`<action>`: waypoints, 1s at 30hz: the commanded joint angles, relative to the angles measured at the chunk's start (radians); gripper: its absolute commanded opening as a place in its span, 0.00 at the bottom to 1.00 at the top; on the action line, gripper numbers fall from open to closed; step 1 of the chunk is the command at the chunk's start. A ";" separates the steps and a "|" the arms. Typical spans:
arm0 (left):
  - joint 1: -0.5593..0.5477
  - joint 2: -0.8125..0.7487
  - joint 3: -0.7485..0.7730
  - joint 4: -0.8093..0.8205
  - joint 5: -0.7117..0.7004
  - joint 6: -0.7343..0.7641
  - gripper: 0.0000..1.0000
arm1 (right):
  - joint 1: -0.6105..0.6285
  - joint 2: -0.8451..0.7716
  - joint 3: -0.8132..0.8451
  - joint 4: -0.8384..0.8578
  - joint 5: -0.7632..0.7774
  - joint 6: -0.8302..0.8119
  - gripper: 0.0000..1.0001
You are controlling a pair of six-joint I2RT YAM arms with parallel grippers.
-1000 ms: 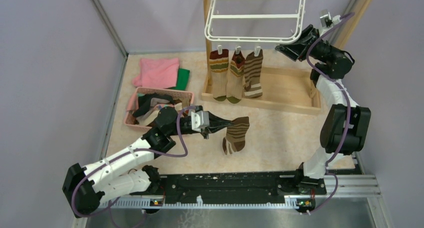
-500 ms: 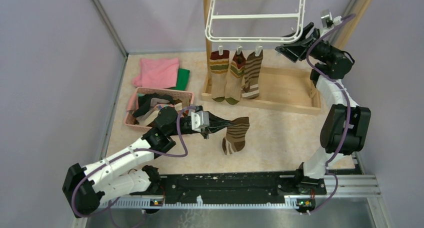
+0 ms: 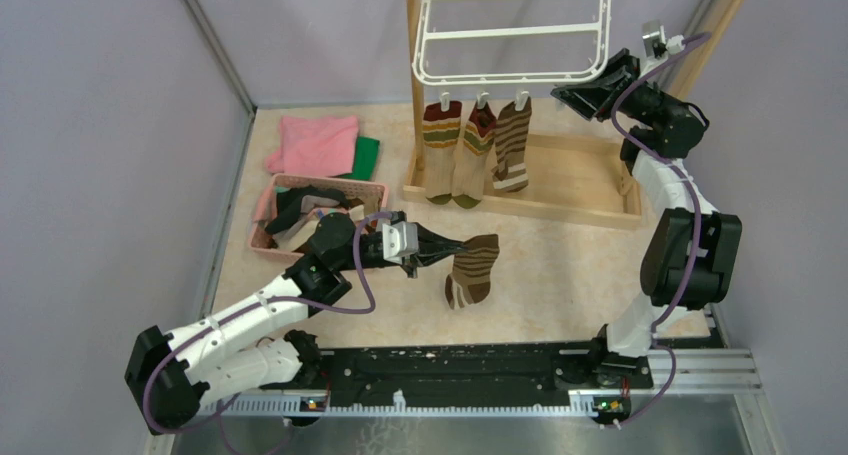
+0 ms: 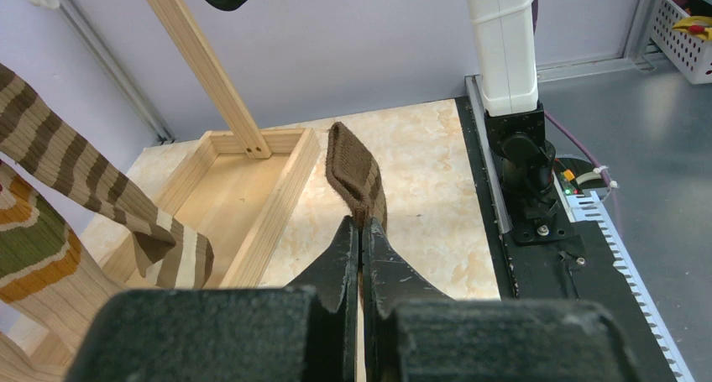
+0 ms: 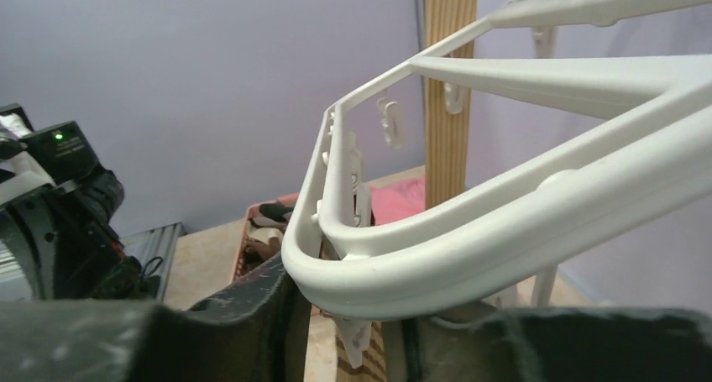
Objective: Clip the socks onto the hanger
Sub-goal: Open the clamp at the hanger.
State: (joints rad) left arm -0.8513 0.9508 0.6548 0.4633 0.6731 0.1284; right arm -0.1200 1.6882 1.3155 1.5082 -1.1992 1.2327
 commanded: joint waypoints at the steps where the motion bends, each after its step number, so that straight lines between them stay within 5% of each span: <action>1: 0.004 -0.015 0.025 0.055 0.024 -0.005 0.00 | 0.002 -0.042 0.016 0.214 0.007 -0.009 0.25; 4: 0.004 -0.014 0.024 0.056 0.025 -0.006 0.00 | 0.002 -0.041 0.020 0.214 0.005 -0.002 0.11; 10: 0.004 -0.014 0.024 0.058 0.025 -0.005 0.00 | 0.001 -0.045 0.017 0.214 -0.004 0.024 0.01; 20: 0.014 0.055 0.062 0.160 -0.026 -0.010 0.00 | 0.003 -0.002 0.069 0.214 -0.004 0.216 0.00; 30: 0.116 0.426 0.273 0.392 0.024 -0.266 0.00 | 0.025 0.030 0.103 0.214 -0.020 0.290 0.00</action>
State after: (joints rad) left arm -0.7635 1.2778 0.8379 0.6823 0.6613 -0.0078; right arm -0.1196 1.6886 1.3777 1.5120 -1.2140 1.4540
